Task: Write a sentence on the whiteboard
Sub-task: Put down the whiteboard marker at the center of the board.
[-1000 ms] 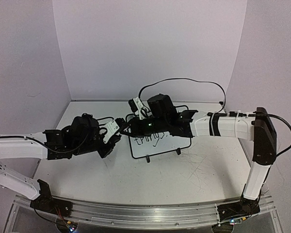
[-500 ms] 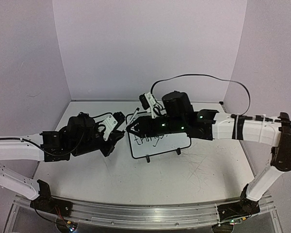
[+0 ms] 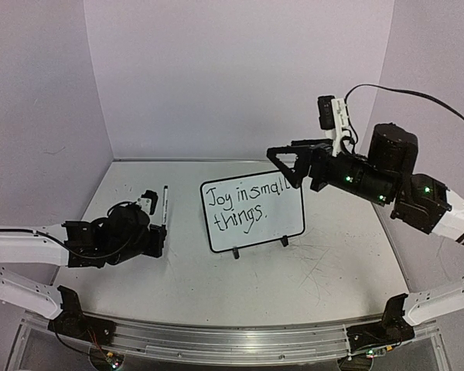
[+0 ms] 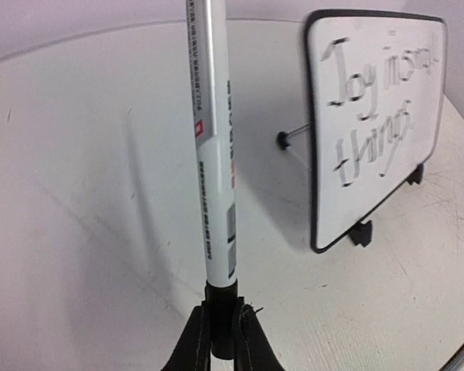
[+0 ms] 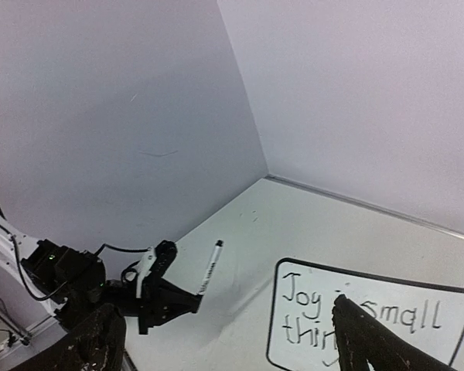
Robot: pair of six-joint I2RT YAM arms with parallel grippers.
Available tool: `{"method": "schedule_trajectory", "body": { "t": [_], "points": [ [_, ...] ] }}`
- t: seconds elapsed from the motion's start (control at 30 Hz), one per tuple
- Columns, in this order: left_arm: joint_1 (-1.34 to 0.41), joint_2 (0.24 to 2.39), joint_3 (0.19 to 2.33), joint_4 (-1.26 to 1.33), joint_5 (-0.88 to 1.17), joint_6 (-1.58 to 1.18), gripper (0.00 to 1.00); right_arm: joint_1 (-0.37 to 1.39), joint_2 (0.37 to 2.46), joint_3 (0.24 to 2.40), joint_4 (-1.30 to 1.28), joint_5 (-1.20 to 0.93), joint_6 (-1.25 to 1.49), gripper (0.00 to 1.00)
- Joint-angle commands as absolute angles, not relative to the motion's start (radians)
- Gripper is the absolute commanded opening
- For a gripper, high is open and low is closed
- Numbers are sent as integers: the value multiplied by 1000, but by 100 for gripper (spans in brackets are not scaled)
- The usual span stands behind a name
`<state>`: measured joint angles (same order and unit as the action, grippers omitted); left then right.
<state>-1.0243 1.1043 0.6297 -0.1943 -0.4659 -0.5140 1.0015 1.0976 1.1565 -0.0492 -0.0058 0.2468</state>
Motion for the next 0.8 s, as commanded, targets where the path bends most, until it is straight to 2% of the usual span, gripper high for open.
{"method": "schedule_trajectory", "body": {
  "t": [0.0, 0.3, 0.53, 0.63, 0.77],
  "points": [
    [-968, 1120, 554, -355, -490, -860, 0, 996, 1046, 1119, -80, 190, 146, 94],
    [-913, 1354, 565, -334, -445, -830, 0, 996, 984, 1107, -115, 276, 104, 96],
    [-910, 1473, 567, -264, -388, -823, 4, 997, 959, 1086, -122, 288, 112, 96],
    [-910, 1477, 565, -265, -383, -820, 13, 996, 953, 1085, -127, 302, 110, 96],
    [-910, 1407, 572, -290, -389, -816, 35, 996, 947, 1093, -147, 344, 97, 97]
  ]
}}
